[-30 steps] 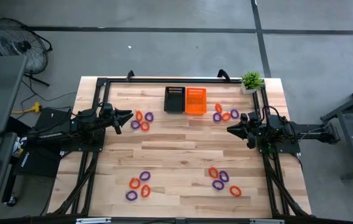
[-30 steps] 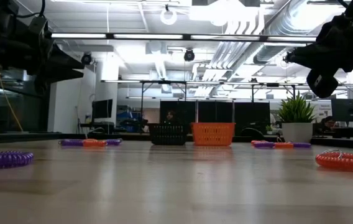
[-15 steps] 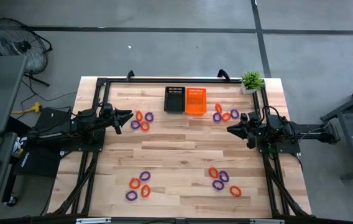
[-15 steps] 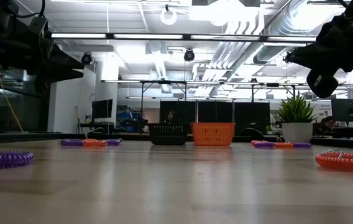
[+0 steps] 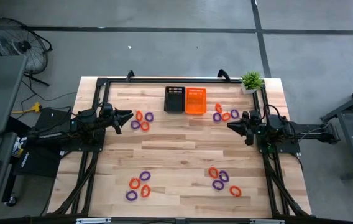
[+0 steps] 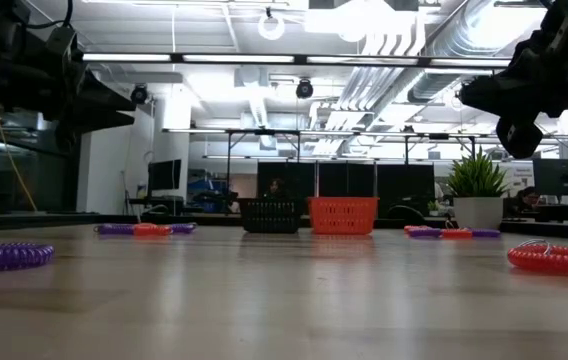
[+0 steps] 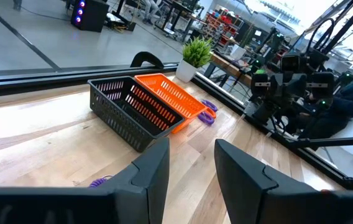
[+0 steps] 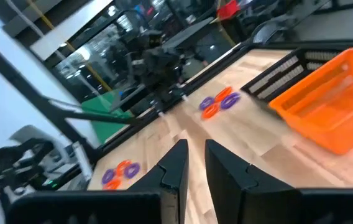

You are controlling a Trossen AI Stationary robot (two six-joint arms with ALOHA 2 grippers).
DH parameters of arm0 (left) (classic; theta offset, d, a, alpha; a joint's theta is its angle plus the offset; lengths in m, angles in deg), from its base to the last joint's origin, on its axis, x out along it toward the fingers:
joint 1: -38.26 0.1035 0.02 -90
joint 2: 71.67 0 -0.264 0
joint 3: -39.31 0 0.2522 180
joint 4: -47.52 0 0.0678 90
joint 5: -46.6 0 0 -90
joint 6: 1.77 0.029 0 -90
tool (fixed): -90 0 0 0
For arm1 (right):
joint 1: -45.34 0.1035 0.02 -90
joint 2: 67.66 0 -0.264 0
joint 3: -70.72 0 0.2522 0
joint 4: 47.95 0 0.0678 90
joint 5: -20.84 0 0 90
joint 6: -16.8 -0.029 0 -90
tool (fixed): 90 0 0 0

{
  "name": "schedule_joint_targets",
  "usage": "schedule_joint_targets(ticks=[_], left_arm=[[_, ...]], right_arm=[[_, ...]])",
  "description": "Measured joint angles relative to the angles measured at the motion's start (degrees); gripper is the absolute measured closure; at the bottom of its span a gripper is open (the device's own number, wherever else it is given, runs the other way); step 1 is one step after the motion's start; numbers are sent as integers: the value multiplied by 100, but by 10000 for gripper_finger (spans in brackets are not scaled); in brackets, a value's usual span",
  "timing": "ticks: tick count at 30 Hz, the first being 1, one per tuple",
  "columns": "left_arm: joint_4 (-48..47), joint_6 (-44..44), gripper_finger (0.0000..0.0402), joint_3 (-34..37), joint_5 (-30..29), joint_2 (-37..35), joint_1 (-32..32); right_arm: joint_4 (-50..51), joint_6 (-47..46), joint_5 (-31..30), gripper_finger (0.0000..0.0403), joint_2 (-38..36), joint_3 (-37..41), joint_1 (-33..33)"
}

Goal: Sort spring keychains
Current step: Put the orange spring keychain in the orange bin

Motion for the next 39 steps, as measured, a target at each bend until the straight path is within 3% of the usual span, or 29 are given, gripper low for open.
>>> schedule_joint_targets(ticks=[9, 14, 21, 29, 39], left_arm=[[0, -1, 275, -1, 0, -1, 1], [0, 0, 275, 0, -1, -1, 1], [0, 0, 275, -1, -1, 0, 0], [0, 0, 275, -1, 1, 0, 2], [0, 0, 275, 0, -1, -1, 0]], right_arm=[[504, 753, -358, 326, 4, -575, -4], [2008, 1057, -1026, 305, 304, -1526, -4], [4239, 43, -1955, 276, 1672, -3176, -5], [5362, 500, -1651, 250, 3698, -4605, -68], [6016, -529, -499, 244, 5793, -5709, -1522]])
